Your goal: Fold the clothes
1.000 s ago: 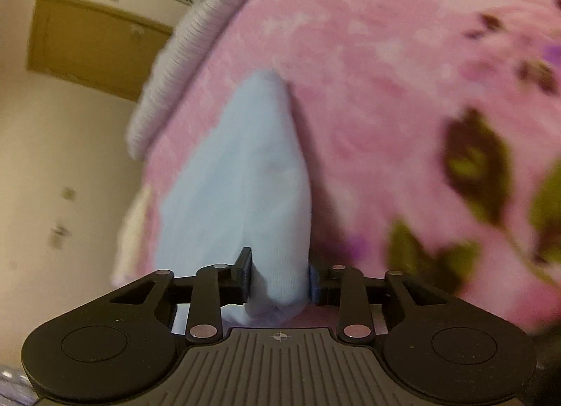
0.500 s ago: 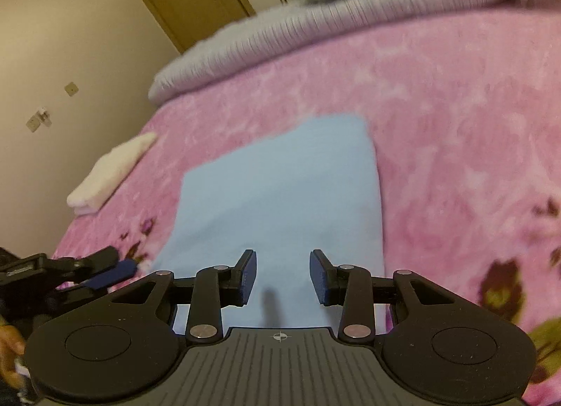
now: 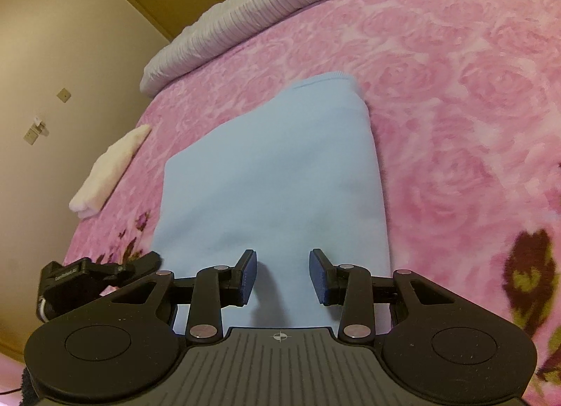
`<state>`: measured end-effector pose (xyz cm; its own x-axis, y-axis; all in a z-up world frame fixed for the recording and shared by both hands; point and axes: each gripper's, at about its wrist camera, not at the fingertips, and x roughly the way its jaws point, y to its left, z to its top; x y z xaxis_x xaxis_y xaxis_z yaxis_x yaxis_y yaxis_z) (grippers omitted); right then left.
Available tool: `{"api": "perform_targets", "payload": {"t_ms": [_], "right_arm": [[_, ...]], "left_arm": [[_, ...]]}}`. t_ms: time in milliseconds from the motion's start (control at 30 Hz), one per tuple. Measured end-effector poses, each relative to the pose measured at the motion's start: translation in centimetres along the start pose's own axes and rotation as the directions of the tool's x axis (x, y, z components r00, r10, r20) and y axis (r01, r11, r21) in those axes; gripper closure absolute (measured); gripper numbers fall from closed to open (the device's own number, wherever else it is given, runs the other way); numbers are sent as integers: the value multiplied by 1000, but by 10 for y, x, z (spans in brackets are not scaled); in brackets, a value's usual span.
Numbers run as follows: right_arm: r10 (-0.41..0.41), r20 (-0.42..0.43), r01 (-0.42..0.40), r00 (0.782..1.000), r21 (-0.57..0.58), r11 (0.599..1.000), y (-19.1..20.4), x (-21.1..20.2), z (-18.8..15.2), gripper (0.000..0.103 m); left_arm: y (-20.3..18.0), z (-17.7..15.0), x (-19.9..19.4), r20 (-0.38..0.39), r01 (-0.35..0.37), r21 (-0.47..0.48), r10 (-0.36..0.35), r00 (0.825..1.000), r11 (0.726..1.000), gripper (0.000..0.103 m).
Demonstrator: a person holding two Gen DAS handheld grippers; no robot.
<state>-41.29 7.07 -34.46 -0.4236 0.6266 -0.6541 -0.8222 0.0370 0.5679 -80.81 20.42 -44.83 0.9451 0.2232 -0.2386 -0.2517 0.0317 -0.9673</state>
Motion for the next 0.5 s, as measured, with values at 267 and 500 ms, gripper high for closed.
{"api": "perform_targets", "payload": {"t_ms": [267,500], "right_arm": [[9,-7,-9,1000,0,1000,-3,4,1,66],[-15,5,15,1000,-26,1000,3,7,-3,65]], "left_arm": [[-12,15,-50,137,128,54,-134,981,990,103],[-28,14,-40,17,-18,218,14,1000,976,78]]}}
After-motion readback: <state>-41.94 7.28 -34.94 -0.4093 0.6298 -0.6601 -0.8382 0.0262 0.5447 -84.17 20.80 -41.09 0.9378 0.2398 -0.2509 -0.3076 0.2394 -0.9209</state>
